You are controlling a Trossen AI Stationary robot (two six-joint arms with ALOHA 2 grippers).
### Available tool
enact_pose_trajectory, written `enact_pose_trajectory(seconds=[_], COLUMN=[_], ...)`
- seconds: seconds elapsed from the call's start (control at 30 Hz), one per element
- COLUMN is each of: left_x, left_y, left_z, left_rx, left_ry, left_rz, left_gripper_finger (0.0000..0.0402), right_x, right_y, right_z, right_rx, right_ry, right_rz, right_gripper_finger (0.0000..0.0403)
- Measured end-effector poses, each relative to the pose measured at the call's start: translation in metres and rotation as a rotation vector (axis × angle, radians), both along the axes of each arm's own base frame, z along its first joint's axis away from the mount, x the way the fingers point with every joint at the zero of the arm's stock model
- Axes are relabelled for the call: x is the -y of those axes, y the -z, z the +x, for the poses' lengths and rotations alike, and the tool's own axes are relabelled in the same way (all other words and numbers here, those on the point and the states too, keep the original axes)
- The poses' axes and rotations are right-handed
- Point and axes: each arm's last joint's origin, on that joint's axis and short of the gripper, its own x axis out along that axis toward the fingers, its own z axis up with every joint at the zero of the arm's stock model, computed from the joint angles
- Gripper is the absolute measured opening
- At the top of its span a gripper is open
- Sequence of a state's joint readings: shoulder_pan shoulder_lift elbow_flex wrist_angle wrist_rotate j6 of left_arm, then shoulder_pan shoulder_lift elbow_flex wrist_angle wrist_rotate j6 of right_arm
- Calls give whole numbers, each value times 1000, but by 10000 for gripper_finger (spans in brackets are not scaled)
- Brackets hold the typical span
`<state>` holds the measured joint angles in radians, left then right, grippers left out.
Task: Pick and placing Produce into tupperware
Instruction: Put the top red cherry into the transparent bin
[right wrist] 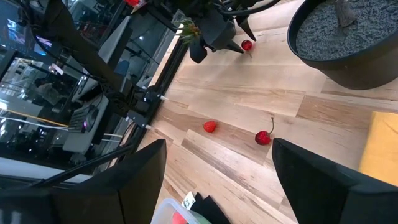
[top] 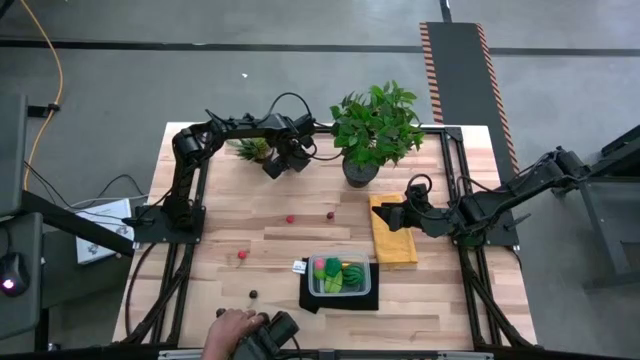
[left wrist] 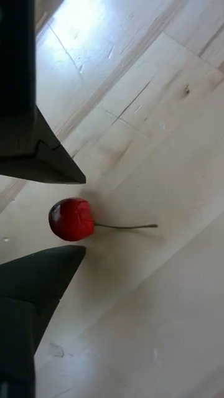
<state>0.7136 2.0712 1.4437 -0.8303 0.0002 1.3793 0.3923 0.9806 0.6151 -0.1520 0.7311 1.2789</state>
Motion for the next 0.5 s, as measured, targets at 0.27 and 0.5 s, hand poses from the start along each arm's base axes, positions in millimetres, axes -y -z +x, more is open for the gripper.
enact_pose_trajectory(seconds=[0.27, 0.5], left_x=[0, 0], left_y=[0, 0], left_z=[0, 0], left_rx=[0, 0], left_ry=[0, -2], left_rz=[0, -1], left_gripper_finger=[161, 150], right_x=[0, 0], right_y=[0, 0], right_z=[0, 0], right_rx=[0, 0], right_ry=[0, 0], right_rz=[0, 0], right_gripper_finger=[282, 282])
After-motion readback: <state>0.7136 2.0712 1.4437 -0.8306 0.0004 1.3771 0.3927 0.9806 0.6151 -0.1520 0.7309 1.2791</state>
